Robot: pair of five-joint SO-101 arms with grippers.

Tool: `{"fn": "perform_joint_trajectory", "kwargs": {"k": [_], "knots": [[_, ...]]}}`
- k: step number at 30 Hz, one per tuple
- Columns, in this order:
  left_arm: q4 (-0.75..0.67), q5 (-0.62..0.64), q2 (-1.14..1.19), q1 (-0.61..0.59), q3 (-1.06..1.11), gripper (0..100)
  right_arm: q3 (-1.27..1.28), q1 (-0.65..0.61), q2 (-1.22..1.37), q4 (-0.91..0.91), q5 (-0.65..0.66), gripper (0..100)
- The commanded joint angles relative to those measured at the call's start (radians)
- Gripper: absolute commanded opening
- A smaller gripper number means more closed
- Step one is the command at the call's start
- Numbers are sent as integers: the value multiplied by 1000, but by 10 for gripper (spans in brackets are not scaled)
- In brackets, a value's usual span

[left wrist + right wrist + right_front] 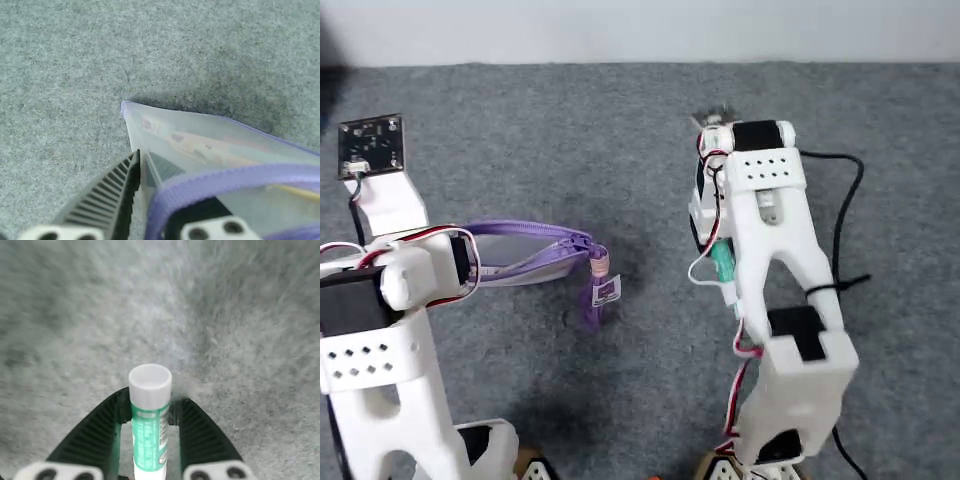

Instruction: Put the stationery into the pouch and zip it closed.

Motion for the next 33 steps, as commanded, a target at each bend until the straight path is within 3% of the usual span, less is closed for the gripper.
{"fn": "perform_joint_trajectory", "kwargs": {"k": [1,15,20,25,29,33], "knots": [[-3,-2,-40,3,-7,13,37,-59,-194,44,-25,8],[-3,20,-34,3,-5,13,135,-268,-829,16,-84,8],[-31,25,-32,5,13,13,130,-452,-1015,-119,-219,8],[-37,25,-32,5,42,13,129,-628,-1030,-349,-275,8],[-32,26,-35,3,45,13,144,-720,-1001,-567,-328,8],[-32,26,-34,3,45,13,149,-736,-926,-685,-333,8]]}}
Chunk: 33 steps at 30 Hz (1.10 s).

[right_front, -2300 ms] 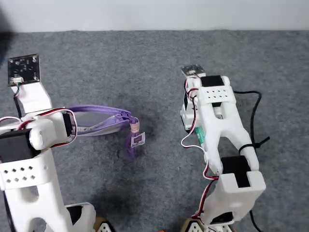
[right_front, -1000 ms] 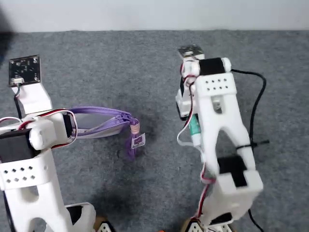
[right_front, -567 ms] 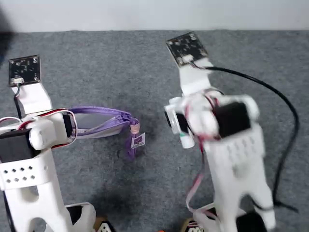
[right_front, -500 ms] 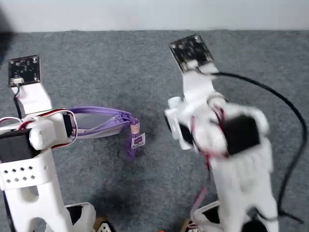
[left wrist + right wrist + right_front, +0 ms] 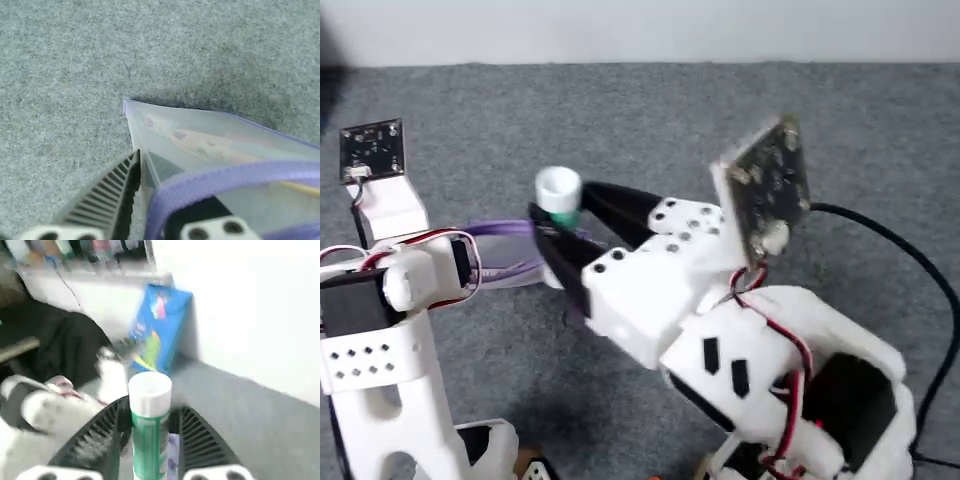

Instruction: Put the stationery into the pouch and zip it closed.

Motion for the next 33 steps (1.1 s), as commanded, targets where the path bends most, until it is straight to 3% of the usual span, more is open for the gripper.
{"fn": "perform_joint_trajectory", "kwargs": {"k": [1,11,20,25,29,33], "knots": [[-18,15,-23,3,-4,13,0,-13,81,-110,-14,8],[-23,15,-25,3,-4,13,118,-15,189,-194,-18,9],[-23,15,-25,2,-4,13,560,-15,73,-610,72,8],[-23,15,-25,0,-4,13,718,-15,27,-748,133,8],[-23,15,-23,0,-4,13,758,-16,-10,-714,135,19],[-23,15,-23,2,-4,13,755,-16,-88,-570,135,155]]}}
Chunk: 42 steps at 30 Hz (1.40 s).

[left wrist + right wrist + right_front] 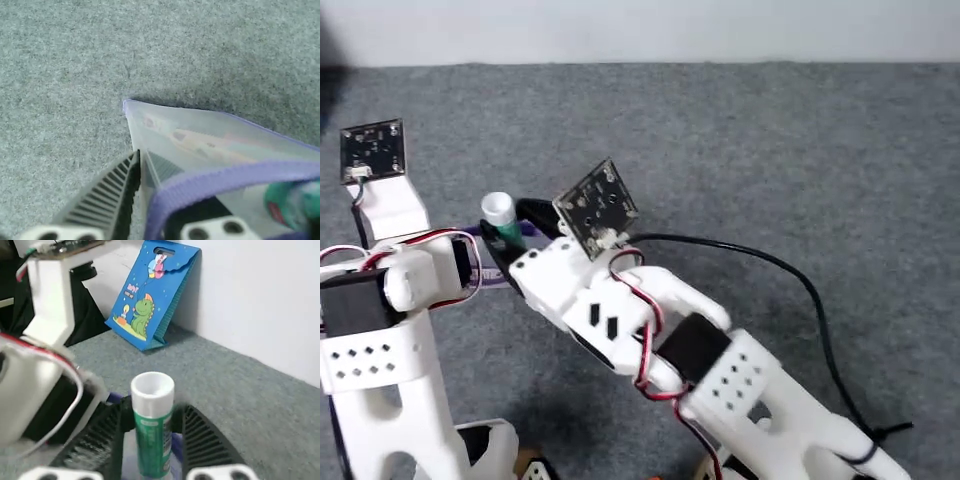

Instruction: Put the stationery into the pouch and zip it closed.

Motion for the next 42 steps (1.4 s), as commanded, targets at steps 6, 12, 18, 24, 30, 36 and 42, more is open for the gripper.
{"fn": "perform_joint_trajectory", "kwargs": {"k": [6,12,18,24,30,36,42], "knots": [[-25,15,-21,2,-4,13,-72,-1,-197,282,12,245],[-25,15,-21,3,-4,13,-137,96,-255,447,12,203],[-25,15,-23,3,-4,13,-135,229,-231,550,9,33],[-20,15,-28,3,-7,13,-133,177,-143,684,-2,225],[-20,15,-28,3,-8,13,-72,179,-44,644,-41,277],[-18,15,-28,3,-8,13,28,176,5,456,-35,227],[-17,15,-28,3,-8,13,84,180,41,404,-35,223]]}}
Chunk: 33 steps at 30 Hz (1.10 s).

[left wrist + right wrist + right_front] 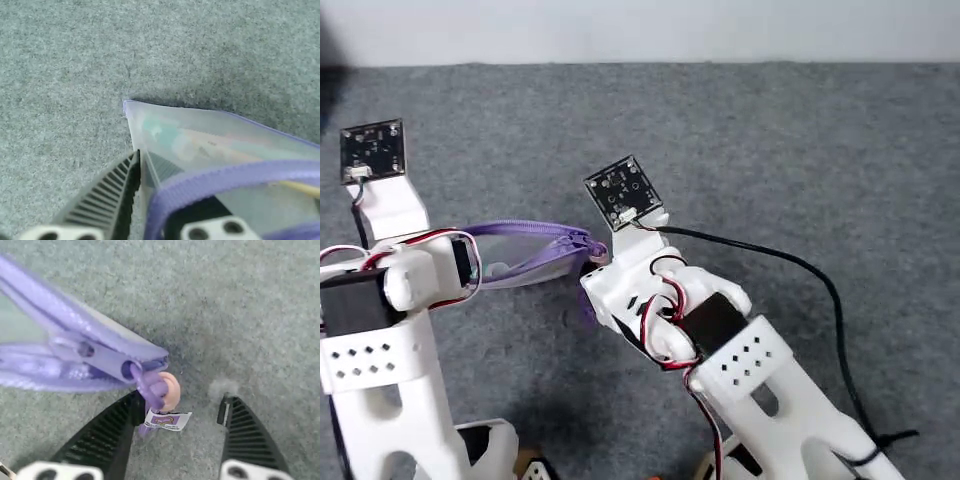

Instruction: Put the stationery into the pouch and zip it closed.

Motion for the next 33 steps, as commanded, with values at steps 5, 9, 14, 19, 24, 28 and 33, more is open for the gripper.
{"fn": "perform_joint_trajectory", "kwargs": {"k": [5,9,14,19,24,28,33], "knots": [[-23,15,-26,5,-8,13,48,-5,7,-137,-2,169],[-20,12,-26,5,-8,13,55,1,7,-153,-2,73],[-17,12,-28,5,-8,13,54,65,-12,-148,41,39],[-17,12,-28,5,-8,13,54,131,-137,-148,169,11],[-5,11,-37,18,-25,13,52,157,-289,-147,296,7],[20,11,-86,80,-58,41,51,160,-357,-147,362,7],[41,15,-157,95,-58,194,40,160,-404,-157,422,7]]}}
